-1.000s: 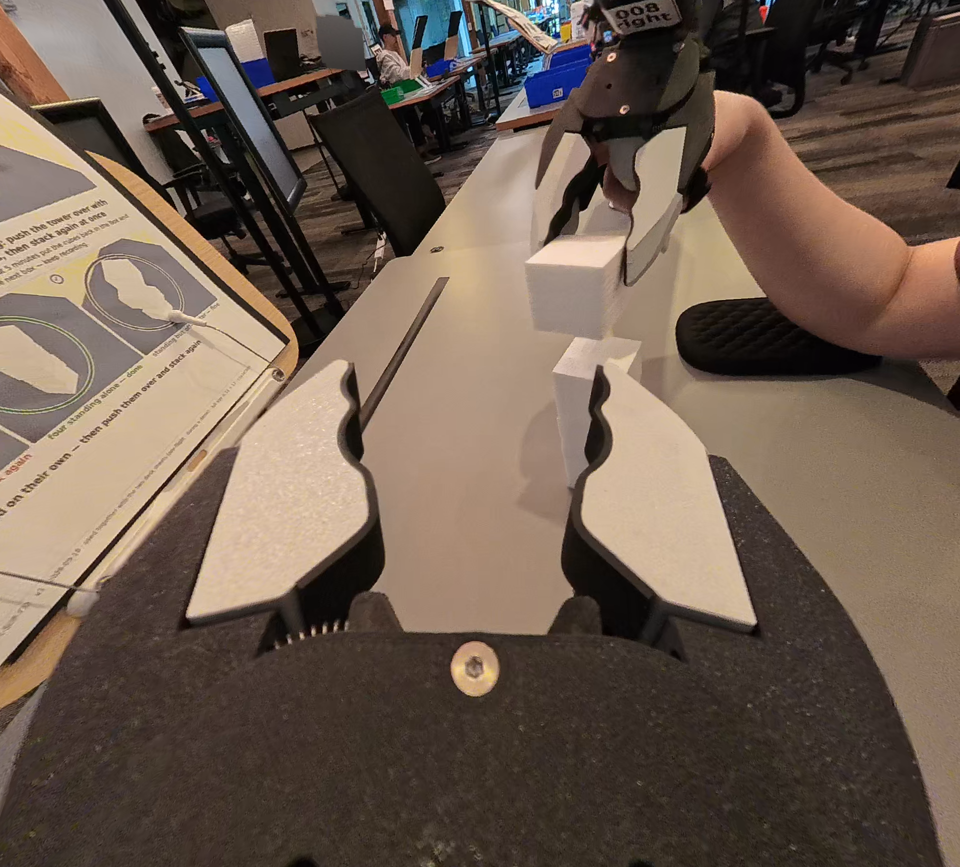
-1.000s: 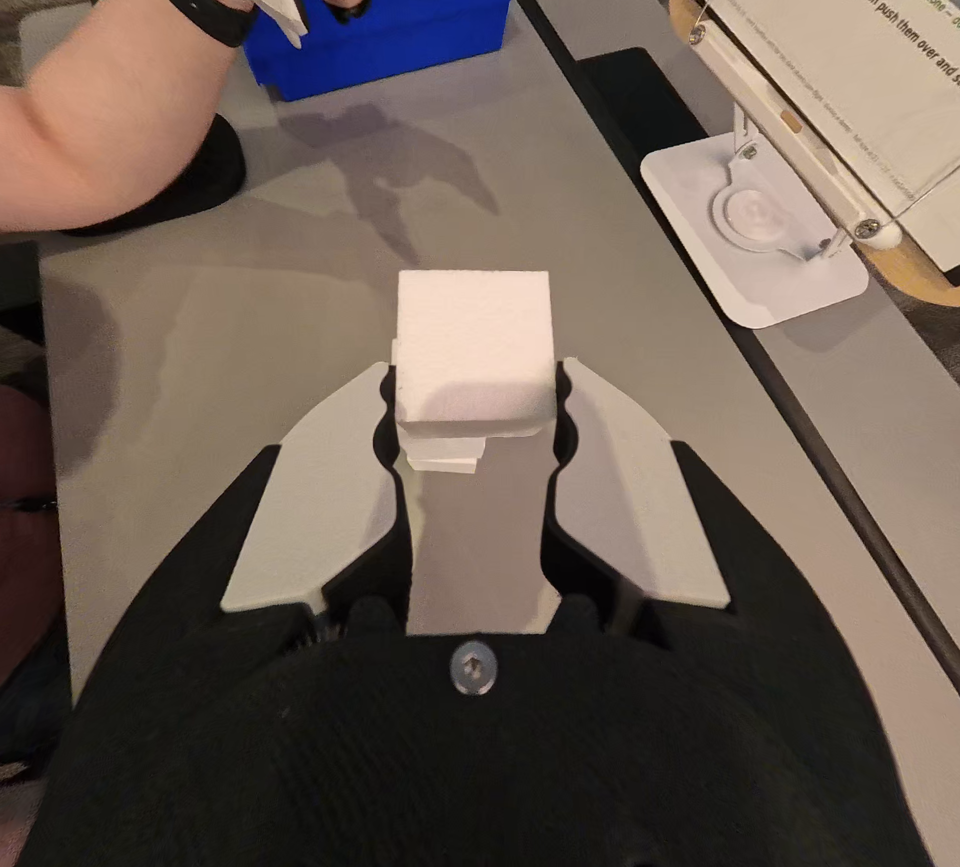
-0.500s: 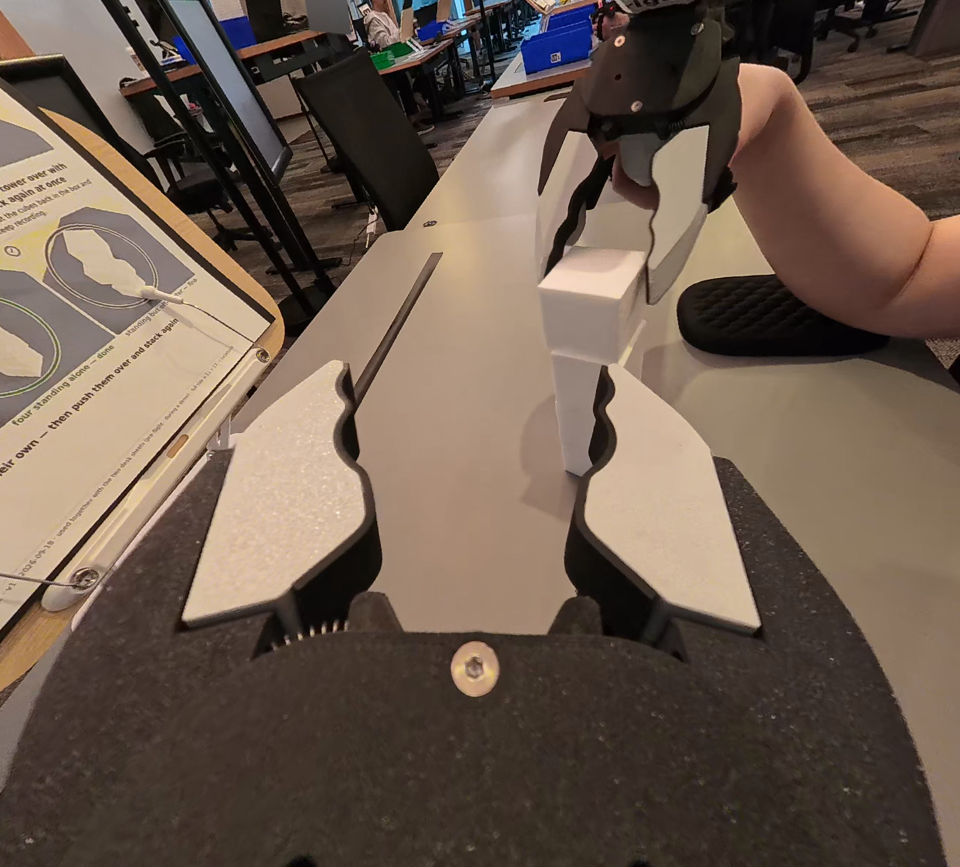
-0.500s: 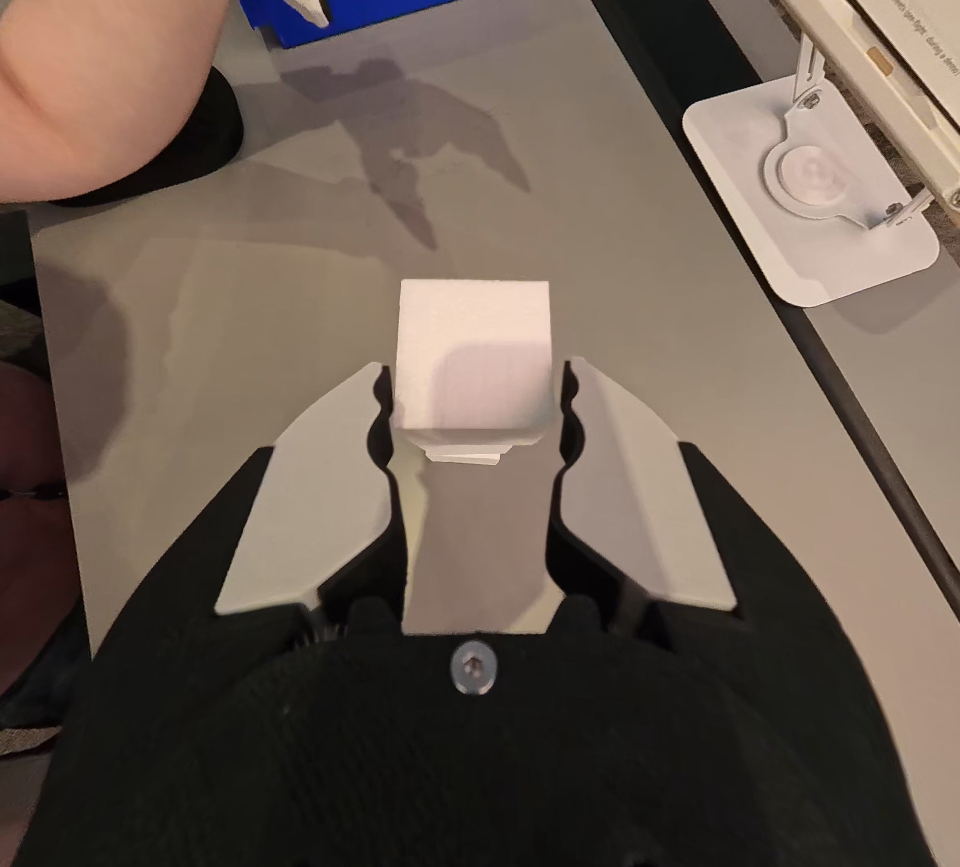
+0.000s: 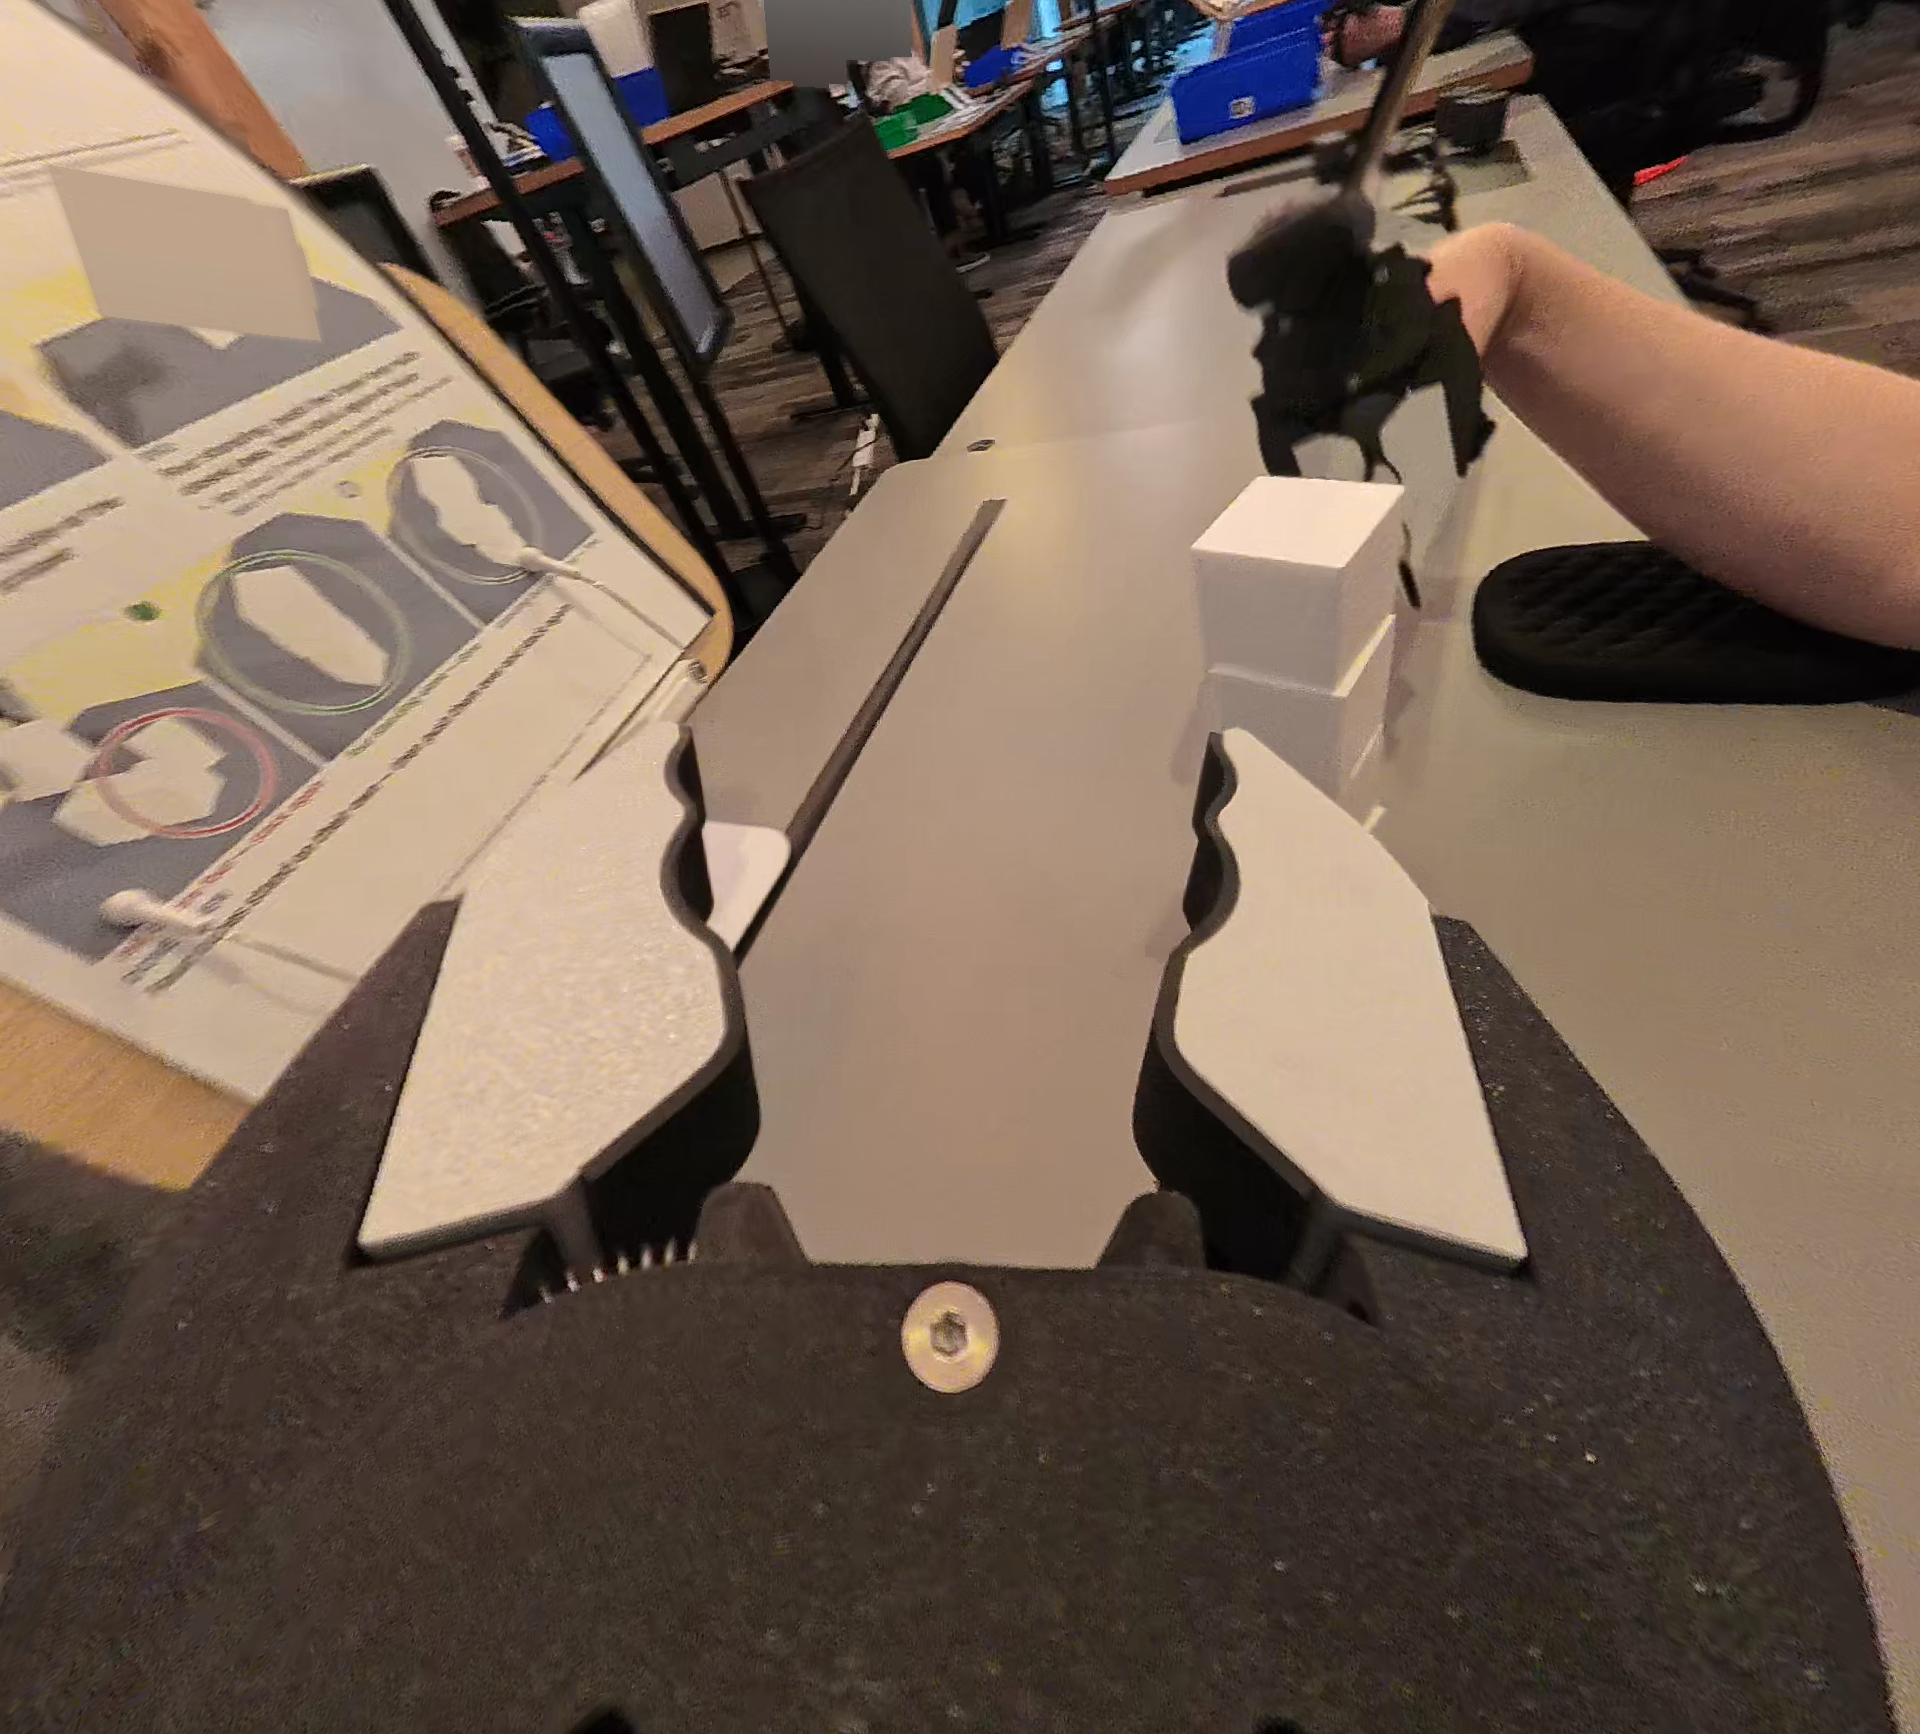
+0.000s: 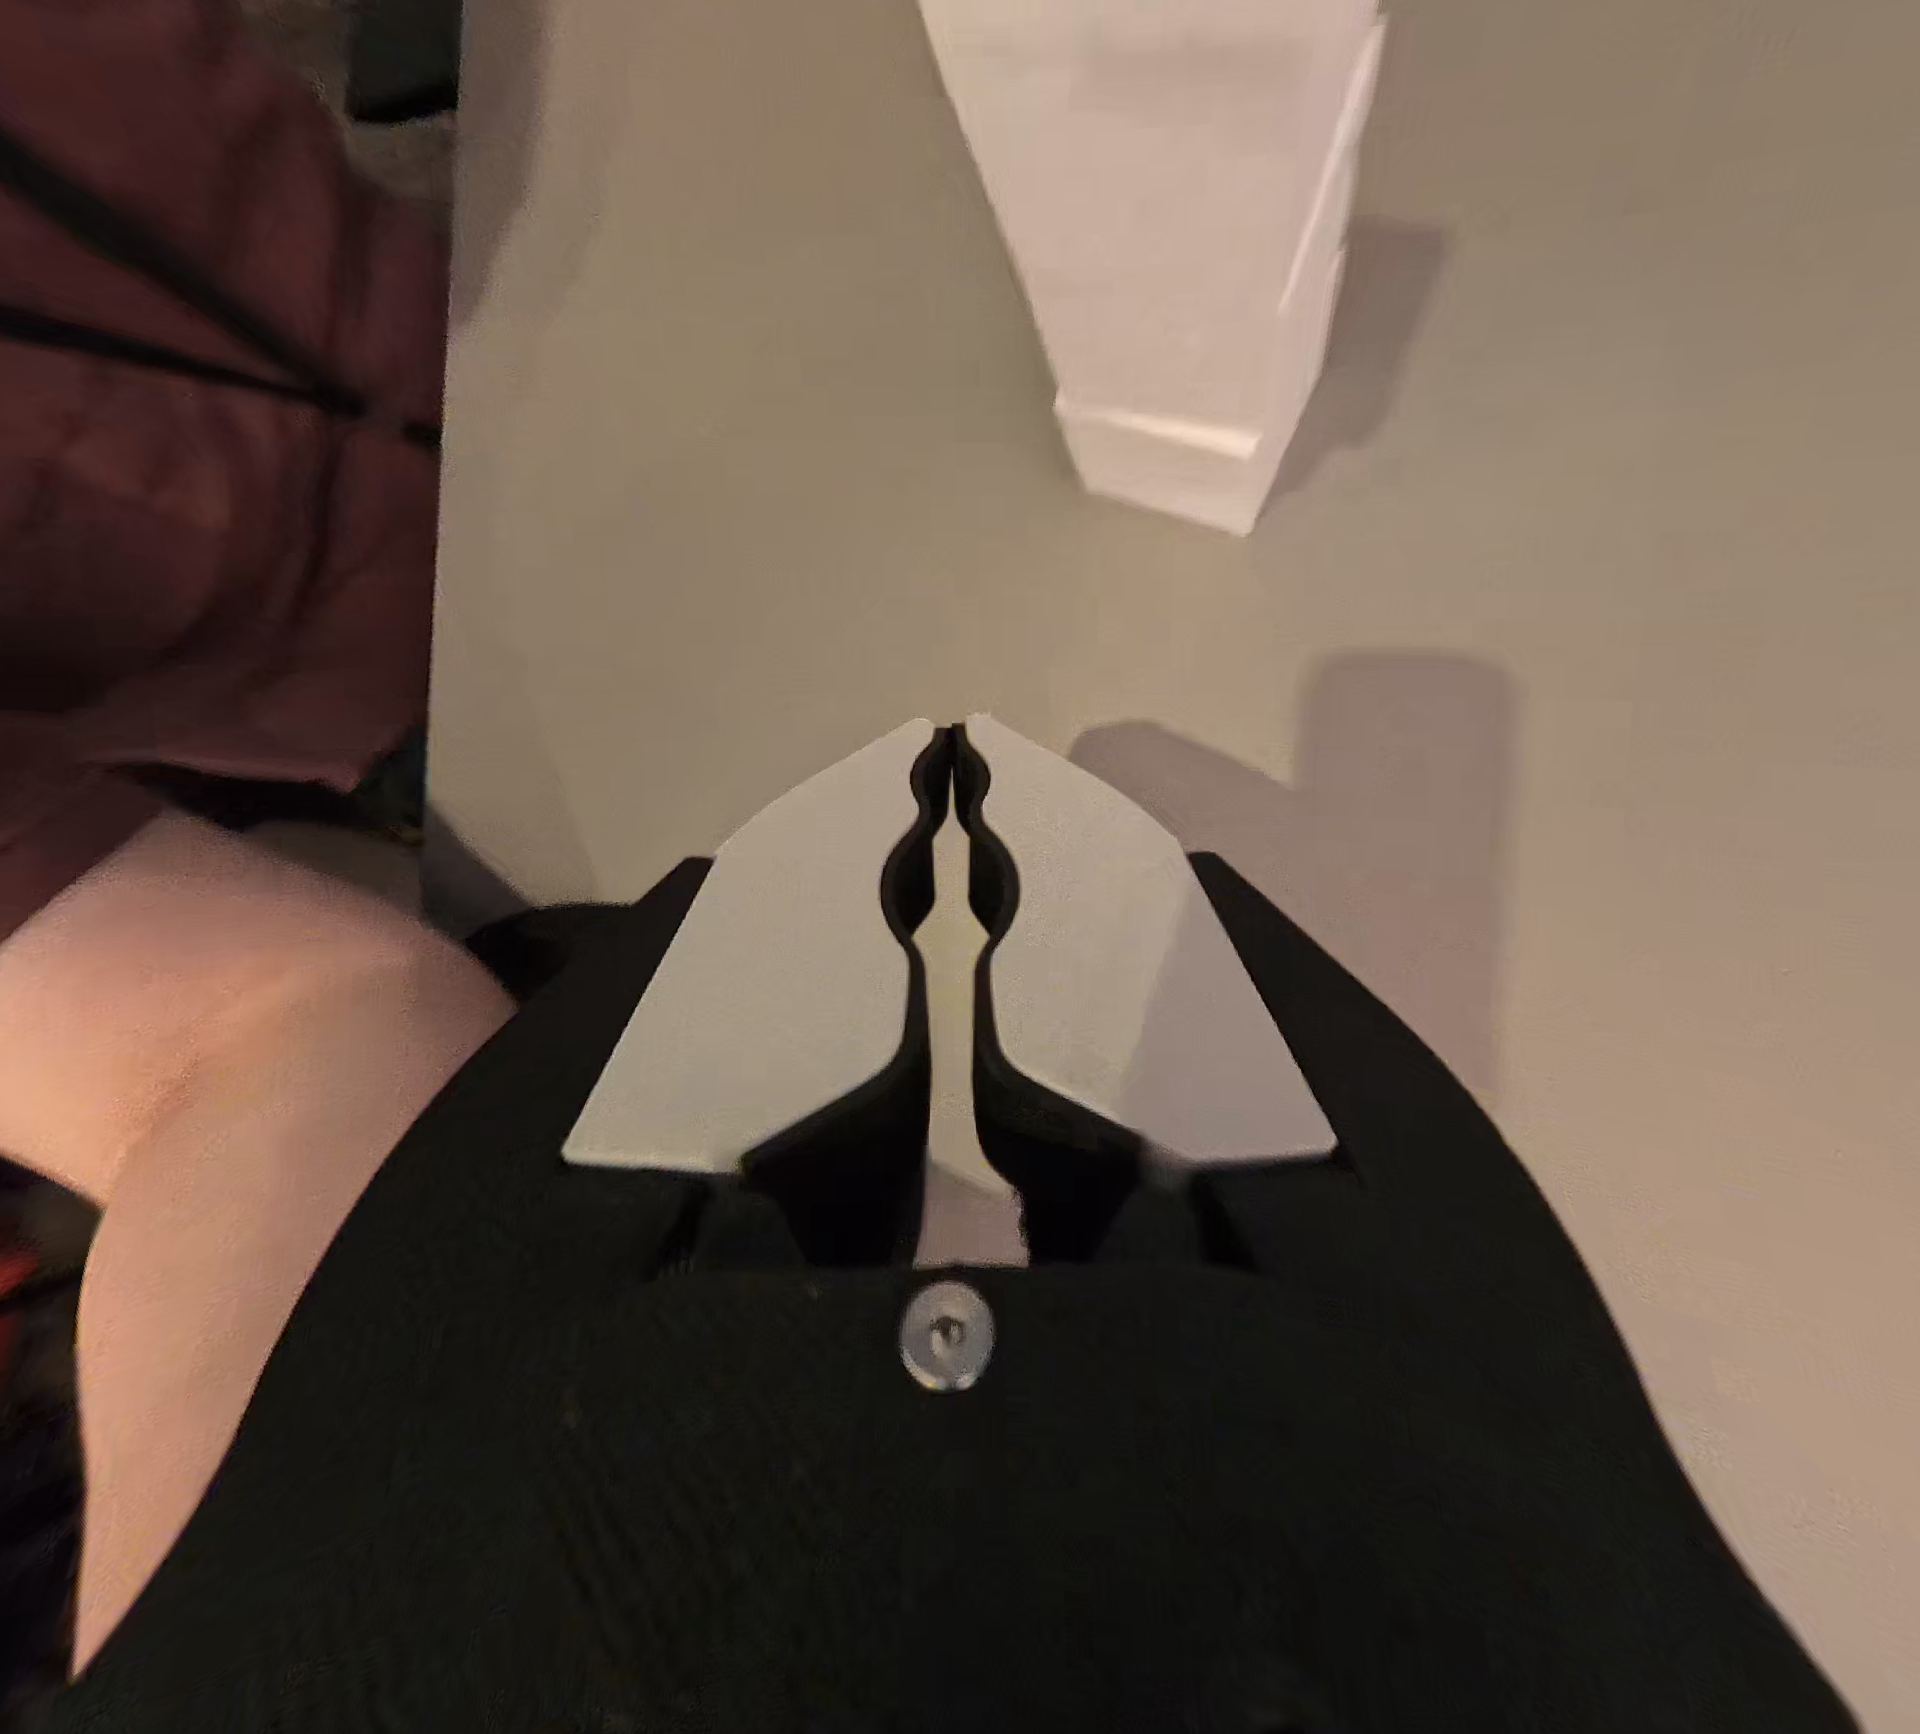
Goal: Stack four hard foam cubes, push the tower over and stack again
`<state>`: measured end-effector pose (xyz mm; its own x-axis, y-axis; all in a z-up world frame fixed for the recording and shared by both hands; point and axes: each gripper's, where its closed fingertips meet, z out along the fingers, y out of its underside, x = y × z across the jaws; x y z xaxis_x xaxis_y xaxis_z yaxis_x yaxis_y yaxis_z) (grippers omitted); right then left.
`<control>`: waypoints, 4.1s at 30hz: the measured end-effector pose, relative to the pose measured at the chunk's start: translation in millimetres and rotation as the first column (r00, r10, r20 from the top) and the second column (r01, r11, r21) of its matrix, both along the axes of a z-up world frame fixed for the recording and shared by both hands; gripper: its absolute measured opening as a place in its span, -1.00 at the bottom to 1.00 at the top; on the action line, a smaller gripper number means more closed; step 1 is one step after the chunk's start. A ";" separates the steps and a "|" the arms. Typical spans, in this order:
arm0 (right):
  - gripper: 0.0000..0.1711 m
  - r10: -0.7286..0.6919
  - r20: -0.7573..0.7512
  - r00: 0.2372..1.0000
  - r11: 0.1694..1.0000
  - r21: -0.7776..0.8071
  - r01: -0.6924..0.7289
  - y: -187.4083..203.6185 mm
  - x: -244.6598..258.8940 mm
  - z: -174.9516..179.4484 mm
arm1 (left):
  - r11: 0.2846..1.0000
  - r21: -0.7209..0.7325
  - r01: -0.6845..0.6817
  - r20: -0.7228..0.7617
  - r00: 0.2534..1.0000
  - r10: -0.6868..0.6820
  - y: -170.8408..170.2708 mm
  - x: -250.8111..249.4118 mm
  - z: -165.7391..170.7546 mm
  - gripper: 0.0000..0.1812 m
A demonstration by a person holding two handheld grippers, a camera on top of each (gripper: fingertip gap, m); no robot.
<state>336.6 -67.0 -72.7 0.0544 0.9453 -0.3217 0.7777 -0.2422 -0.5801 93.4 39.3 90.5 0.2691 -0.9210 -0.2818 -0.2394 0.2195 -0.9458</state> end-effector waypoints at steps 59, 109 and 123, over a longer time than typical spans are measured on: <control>-0.97 -0.715 -0.204 0.669 0.271 0.801 0.534 163.0 -48.6 77.7 | 0.852 -0.170 -0.495 -0.621 0.726 0.297 50.1 -70.3 -152.2 0.10; -0.93 -0.722 -0.138 0.678 0.335 0.788 0.516 170.8 -29.8 66.8 | 0.681 -0.255 -0.686 -0.761 0.577 0.297 -19.1 45.7 -178.2 -0.35; -0.39 -0.279 -0.226 0.933 0.849 0.397 0.350 98.0 -129.6 32.6 | 0.645 -0.262 -0.718 -0.603 0.643 0.472 13.0 3.6 -112.7 0.06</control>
